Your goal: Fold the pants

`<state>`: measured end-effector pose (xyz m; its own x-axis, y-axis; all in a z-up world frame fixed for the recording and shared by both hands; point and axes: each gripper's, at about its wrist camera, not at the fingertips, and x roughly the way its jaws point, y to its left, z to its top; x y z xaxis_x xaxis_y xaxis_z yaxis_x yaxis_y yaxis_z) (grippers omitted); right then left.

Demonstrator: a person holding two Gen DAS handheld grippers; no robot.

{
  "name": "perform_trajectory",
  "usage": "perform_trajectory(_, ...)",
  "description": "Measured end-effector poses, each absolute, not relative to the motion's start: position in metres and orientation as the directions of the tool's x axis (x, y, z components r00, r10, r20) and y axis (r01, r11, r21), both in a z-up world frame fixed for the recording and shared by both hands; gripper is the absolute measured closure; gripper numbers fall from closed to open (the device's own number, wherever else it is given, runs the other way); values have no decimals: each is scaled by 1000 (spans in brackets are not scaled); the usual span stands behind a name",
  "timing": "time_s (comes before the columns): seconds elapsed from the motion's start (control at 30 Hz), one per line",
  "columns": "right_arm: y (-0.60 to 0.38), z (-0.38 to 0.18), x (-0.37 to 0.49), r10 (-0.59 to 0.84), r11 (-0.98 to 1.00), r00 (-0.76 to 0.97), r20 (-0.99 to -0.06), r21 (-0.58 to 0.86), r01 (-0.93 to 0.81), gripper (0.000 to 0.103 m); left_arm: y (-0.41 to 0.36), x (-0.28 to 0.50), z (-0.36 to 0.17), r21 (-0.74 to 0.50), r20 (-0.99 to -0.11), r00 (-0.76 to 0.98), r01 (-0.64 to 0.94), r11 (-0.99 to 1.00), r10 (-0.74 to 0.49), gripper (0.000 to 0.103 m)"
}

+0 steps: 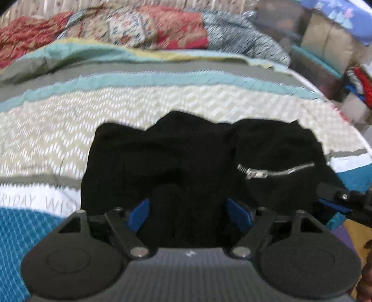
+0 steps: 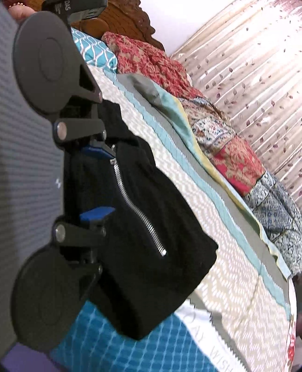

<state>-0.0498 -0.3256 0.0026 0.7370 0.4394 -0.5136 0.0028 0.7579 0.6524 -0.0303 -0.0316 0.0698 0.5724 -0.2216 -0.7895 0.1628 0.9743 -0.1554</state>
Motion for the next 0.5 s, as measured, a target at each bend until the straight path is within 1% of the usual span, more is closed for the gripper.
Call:
perform_trajectory(0.13, -325, -17, -46, 430, 758, 696, -576, 648, 68, 56, -31, -33, 66, -146, -807, 556, 136, 980, -198, 21)
perform_trajectory(0.27, -330, -24, -49, 438, 729, 704, -558, 679, 84, 56, -30, -36, 64, -136, -816, 548, 129, 982, -185, 16)
perform_trajectory(0.5, -327, -26, -54, 419, 740, 731, -539, 669, 70, 54, -31, -40, 59, -138, -823, 537, 124, 983, -183, 14)
